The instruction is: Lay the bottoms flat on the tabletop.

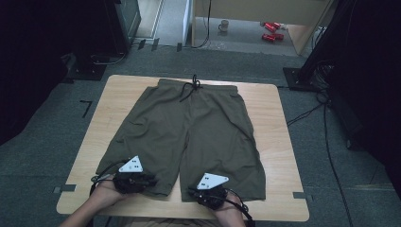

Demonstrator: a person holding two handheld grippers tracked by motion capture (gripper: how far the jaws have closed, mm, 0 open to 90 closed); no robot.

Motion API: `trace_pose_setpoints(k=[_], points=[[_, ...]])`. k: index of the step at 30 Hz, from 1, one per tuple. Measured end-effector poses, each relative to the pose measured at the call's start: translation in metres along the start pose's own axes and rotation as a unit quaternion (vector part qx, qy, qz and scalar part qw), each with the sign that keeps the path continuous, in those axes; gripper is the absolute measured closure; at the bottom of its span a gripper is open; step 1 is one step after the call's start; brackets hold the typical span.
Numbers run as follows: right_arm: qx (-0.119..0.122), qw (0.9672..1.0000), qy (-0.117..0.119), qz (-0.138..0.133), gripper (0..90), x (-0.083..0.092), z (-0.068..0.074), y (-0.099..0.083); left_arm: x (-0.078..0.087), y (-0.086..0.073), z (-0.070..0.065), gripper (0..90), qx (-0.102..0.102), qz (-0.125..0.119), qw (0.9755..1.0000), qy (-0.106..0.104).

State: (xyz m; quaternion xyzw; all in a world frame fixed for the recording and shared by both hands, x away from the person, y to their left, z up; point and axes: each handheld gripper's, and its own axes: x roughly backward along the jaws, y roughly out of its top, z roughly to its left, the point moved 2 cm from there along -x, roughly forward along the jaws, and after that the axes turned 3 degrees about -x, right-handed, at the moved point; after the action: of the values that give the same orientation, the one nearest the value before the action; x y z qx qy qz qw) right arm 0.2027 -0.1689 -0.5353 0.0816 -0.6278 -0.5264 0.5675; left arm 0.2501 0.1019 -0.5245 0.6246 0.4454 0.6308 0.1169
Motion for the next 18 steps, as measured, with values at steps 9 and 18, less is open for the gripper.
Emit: trace_pose_setpoints(k=[9,18], points=[[-0.014,0.9996,-0.019,-0.014,68.2,0.013,-0.013,0.008,0.009,0.007,0.002,58.7,-0.018,-0.035,0.9990,0.019],[-0.028,0.9967,-0.064,-0.041,54.0,0.040,-0.056,0.020,0.034,0.018,0.036,49.6,0.023,-0.063,0.9947,0.078]])
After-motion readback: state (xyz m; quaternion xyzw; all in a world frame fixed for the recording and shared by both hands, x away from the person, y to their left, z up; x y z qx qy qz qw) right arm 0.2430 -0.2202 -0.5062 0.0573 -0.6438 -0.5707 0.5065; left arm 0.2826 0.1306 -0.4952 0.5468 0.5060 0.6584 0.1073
